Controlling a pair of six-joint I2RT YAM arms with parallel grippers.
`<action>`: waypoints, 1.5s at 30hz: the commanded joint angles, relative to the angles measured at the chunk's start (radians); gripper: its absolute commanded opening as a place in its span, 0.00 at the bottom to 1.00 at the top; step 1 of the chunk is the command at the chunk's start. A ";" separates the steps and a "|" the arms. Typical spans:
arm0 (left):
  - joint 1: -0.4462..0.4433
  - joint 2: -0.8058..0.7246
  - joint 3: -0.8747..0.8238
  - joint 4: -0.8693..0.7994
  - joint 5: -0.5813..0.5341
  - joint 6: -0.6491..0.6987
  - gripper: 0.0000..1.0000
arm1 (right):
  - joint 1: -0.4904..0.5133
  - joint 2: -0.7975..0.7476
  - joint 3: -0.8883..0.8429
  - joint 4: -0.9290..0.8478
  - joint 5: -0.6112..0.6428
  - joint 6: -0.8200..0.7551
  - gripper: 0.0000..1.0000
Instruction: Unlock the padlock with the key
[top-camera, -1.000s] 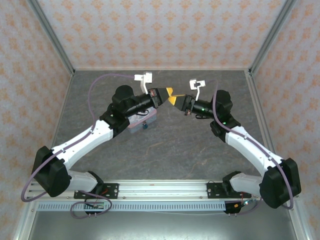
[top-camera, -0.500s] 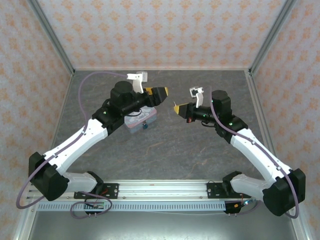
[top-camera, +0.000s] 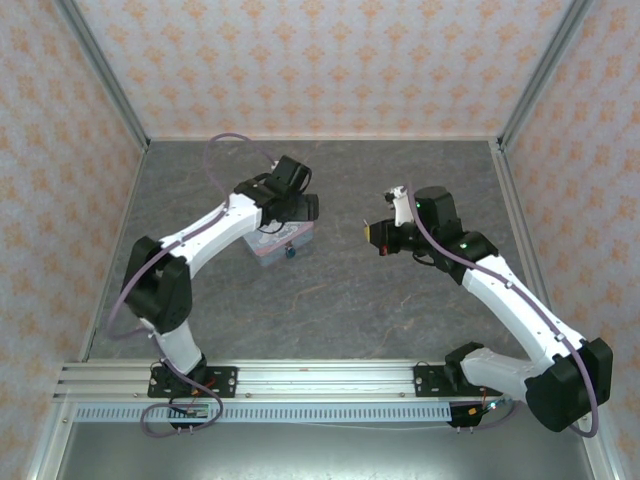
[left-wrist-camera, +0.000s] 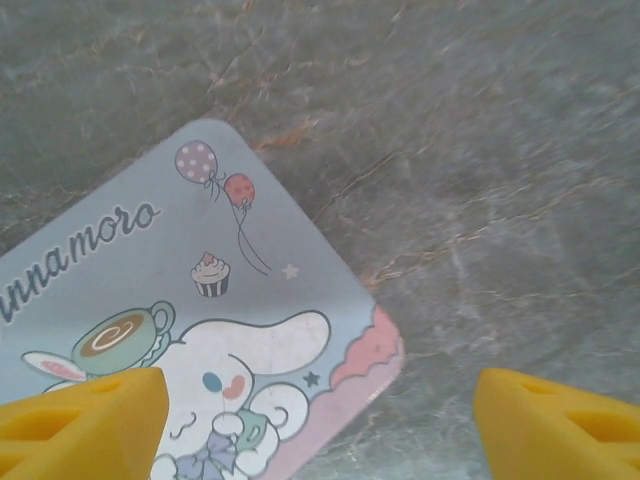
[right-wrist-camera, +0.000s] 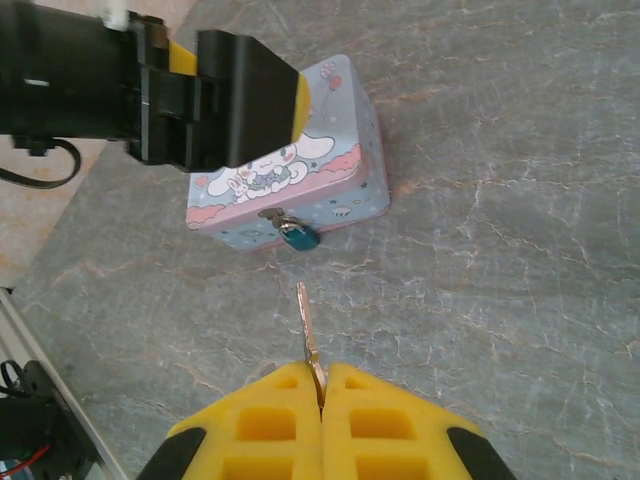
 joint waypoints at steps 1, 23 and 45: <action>0.013 0.046 0.087 -0.073 -0.055 0.021 0.80 | 0.004 -0.017 0.000 -0.043 0.043 -0.018 0.00; -0.010 0.290 0.212 -0.071 0.099 0.080 0.81 | 0.004 -0.088 -0.045 -0.071 0.085 -0.016 0.00; -0.109 0.262 0.353 -0.042 0.399 0.267 0.56 | 0.003 -0.150 -0.129 -0.050 0.087 0.015 0.00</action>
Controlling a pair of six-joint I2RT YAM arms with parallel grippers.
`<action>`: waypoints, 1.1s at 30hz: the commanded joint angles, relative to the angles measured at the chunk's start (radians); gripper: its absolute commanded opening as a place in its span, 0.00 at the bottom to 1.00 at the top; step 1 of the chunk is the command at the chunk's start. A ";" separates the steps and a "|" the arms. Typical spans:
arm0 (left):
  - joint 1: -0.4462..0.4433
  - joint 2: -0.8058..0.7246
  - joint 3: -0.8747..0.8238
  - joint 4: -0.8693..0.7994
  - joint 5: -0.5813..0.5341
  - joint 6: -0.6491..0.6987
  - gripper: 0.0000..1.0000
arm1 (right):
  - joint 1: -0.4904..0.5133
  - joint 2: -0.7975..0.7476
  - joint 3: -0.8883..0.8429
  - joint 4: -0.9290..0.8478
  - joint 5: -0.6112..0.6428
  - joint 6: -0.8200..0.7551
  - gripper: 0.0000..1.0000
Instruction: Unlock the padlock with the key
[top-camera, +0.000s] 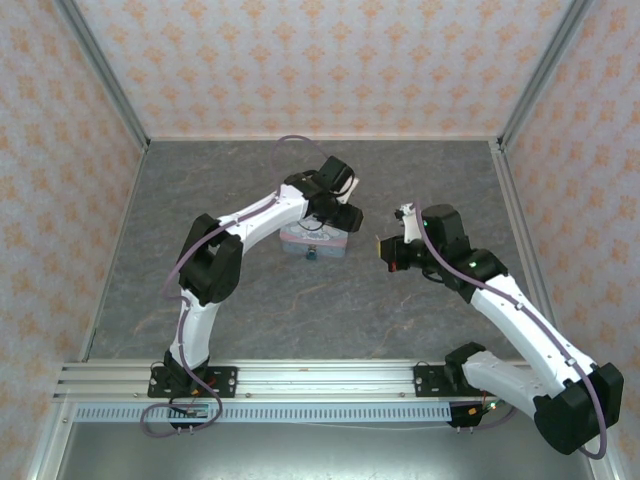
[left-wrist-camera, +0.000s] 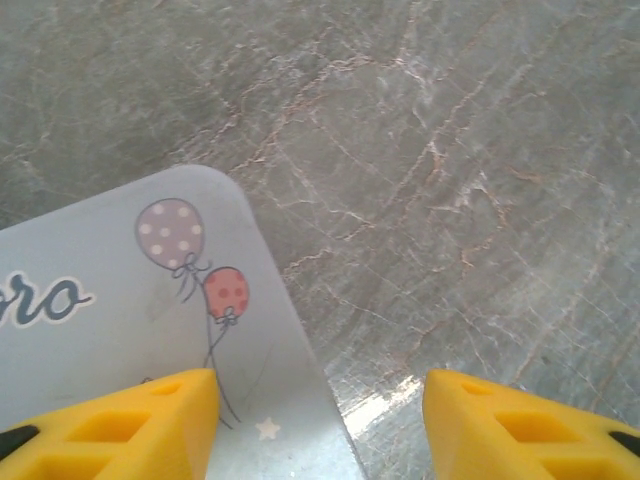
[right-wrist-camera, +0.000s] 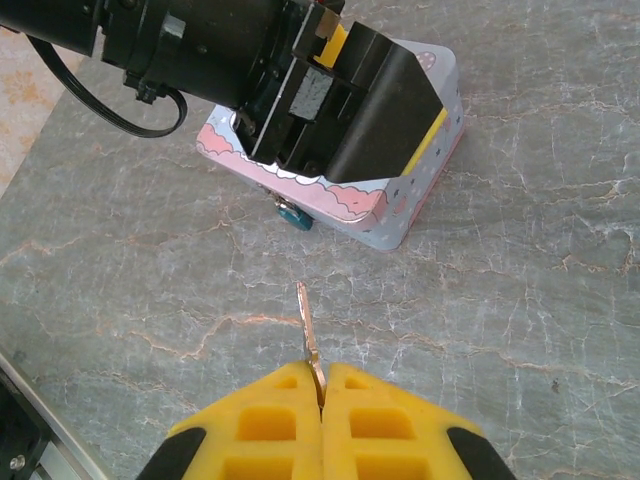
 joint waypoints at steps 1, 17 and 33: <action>0.002 -0.084 0.027 -0.001 0.060 0.041 0.57 | 0.005 -0.018 -0.019 0.021 0.009 0.015 0.00; 0.002 -0.678 -0.714 0.375 -0.091 -0.127 0.73 | 0.004 -0.015 -0.144 0.246 -0.151 0.136 0.00; 0.038 -0.584 -1.042 0.845 -0.085 -0.167 0.80 | 0.004 -0.099 -0.273 0.338 -0.179 0.141 0.00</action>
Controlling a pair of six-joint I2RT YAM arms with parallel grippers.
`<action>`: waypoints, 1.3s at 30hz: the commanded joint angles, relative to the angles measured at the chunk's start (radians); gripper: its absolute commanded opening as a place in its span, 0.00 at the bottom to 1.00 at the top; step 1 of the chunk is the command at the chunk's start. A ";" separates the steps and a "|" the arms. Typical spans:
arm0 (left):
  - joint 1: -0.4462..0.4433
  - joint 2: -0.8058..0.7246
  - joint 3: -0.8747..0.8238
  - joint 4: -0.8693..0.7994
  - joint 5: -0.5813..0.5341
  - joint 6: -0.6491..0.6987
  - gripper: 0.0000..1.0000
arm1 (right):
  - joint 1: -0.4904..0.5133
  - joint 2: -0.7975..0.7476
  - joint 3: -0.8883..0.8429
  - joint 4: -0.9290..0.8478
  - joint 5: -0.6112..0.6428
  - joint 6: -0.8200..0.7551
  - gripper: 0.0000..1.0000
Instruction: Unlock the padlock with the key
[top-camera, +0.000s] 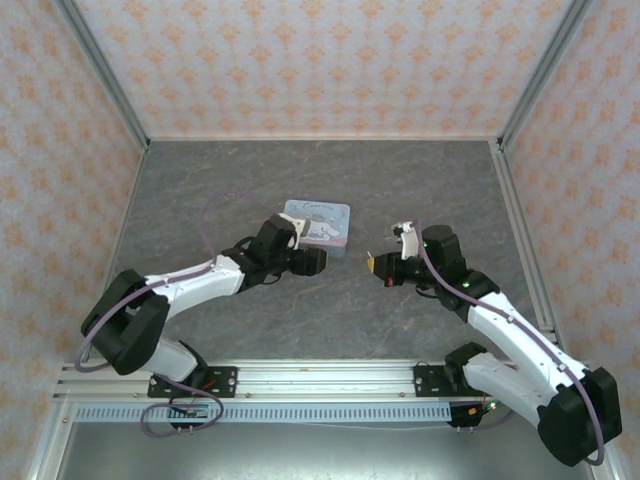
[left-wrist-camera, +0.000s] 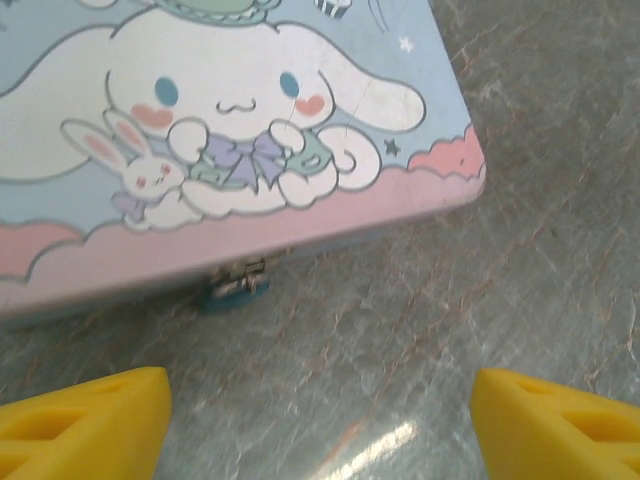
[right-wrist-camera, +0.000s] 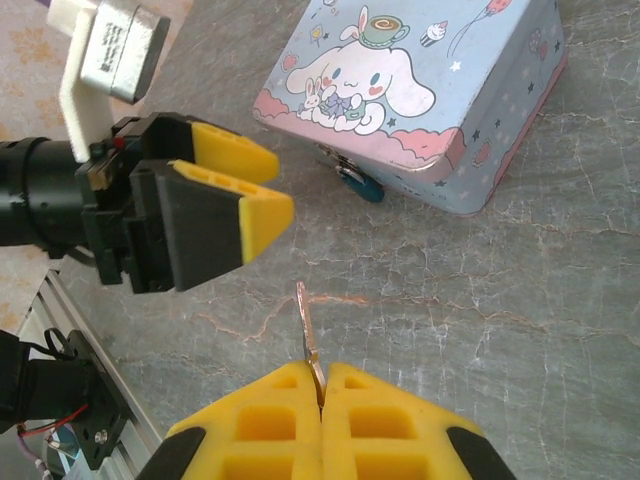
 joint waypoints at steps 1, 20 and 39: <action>0.041 0.054 -0.028 0.180 -0.003 0.009 0.80 | 0.003 -0.026 -0.024 0.076 -0.012 -0.001 0.00; 0.118 0.131 -0.049 0.312 0.064 0.071 0.82 | 0.003 -0.094 -0.102 0.121 0.004 -0.042 0.00; 0.116 0.265 -0.084 0.458 0.070 0.038 0.70 | 0.005 -0.170 -0.164 0.178 0.012 -0.034 0.00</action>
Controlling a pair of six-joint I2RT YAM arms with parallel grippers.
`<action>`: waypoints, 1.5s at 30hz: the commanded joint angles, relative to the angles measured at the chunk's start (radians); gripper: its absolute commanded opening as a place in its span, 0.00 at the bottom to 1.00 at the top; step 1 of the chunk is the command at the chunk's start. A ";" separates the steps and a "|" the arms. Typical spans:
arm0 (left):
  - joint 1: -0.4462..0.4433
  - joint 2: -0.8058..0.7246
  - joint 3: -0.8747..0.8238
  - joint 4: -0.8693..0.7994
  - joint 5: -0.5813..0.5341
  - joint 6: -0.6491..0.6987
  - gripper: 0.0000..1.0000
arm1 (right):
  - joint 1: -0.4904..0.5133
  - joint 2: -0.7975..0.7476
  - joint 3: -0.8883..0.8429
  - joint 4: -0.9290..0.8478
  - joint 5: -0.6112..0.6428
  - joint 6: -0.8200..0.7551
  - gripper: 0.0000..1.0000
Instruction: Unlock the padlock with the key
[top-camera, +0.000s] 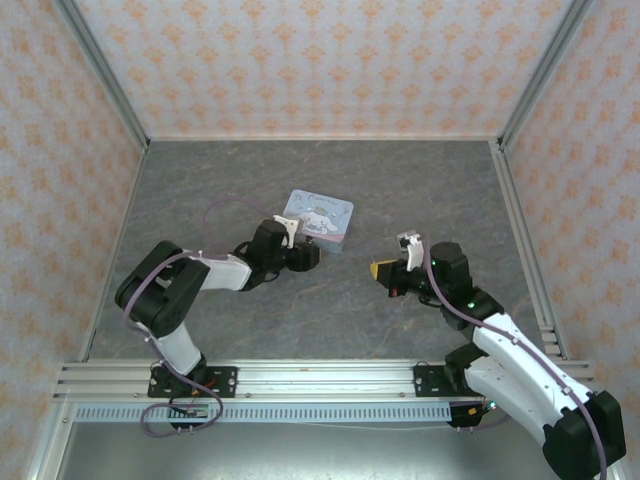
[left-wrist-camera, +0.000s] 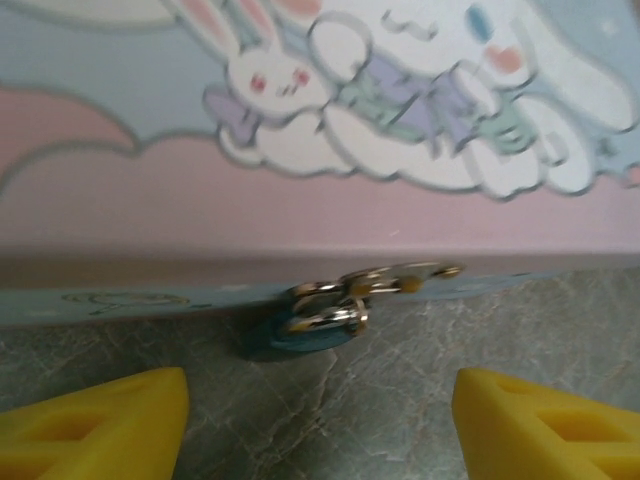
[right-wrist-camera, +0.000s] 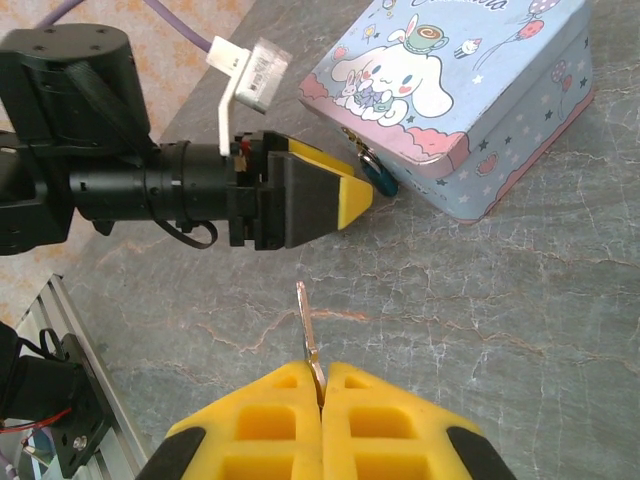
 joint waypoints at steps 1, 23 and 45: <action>0.006 0.030 0.011 0.070 -0.006 -0.007 0.69 | 0.004 -0.021 -0.011 0.039 0.009 -0.015 0.00; -0.073 0.150 0.083 0.053 -0.108 -0.060 0.49 | 0.004 -0.050 -0.040 0.038 0.025 -0.015 0.00; -0.125 0.219 0.210 -0.114 -0.270 -0.087 0.34 | 0.004 -0.070 -0.056 0.037 0.033 -0.014 0.00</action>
